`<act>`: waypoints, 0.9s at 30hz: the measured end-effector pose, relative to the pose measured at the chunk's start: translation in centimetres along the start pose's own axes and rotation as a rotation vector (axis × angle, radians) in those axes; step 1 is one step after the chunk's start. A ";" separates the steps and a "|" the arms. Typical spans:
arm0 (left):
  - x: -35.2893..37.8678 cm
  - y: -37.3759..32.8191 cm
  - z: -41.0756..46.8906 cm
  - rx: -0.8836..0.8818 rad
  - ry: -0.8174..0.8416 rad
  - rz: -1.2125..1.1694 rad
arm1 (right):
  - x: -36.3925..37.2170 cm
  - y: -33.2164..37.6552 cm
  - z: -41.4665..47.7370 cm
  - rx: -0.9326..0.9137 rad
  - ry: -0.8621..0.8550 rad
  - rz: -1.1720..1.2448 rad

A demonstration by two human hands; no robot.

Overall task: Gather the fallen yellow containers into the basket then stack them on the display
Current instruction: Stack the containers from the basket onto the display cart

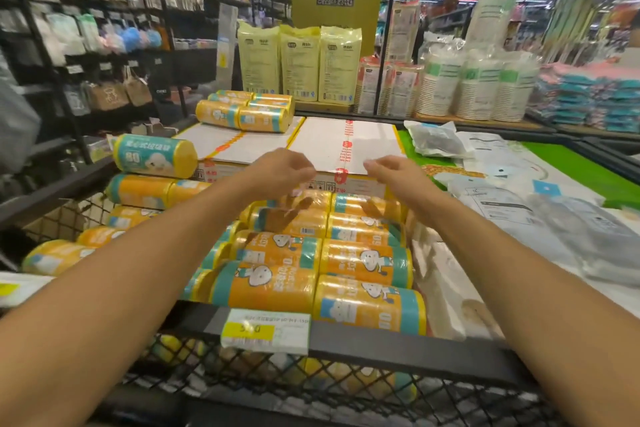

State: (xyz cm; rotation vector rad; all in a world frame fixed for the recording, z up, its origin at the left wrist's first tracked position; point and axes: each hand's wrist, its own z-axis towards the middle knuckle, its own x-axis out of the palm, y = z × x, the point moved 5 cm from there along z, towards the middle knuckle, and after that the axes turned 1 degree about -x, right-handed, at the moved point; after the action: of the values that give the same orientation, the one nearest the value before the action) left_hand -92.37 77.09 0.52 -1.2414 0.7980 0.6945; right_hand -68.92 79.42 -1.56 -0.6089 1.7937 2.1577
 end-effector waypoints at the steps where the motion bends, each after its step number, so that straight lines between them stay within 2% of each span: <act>1: -1.5 0.0 -1.3 -0.020 -0.085 -0.107 | -0.1 1.6 -0.6 -0.021 -0.006 0.000; 5: -6.1 1.8 -9.0 -0.089 -0.326 -0.431 | 1.8 7.7 -3.3 -0.091 0.037 0.039; 9: -9.3 5.0 -18.7 -0.127 -0.507 -0.566 | 7.0 13.5 -7.6 -0.170 0.101 0.166; 17: -13.0 13.1 -38.6 -0.285 -0.910 -0.574 | 24.6 21.9 -19.5 -0.327 0.393 0.399; 22: -11.6 17.9 -50.4 -0.451 -1.035 -0.527 | 35.8 23.9 -26.8 -0.350 0.635 0.421; 27: -6.2 24.2 -61.5 -0.722 -1.122 -0.579 | 46.5 21.5 -32.6 -0.304 0.827 0.338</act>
State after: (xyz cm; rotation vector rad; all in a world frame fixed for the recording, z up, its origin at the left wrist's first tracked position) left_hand -124.51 21.32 -15.48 -1.3373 -0.7776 1.0504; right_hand -114.71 40.53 -10.02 -1.5536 2.0457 2.6714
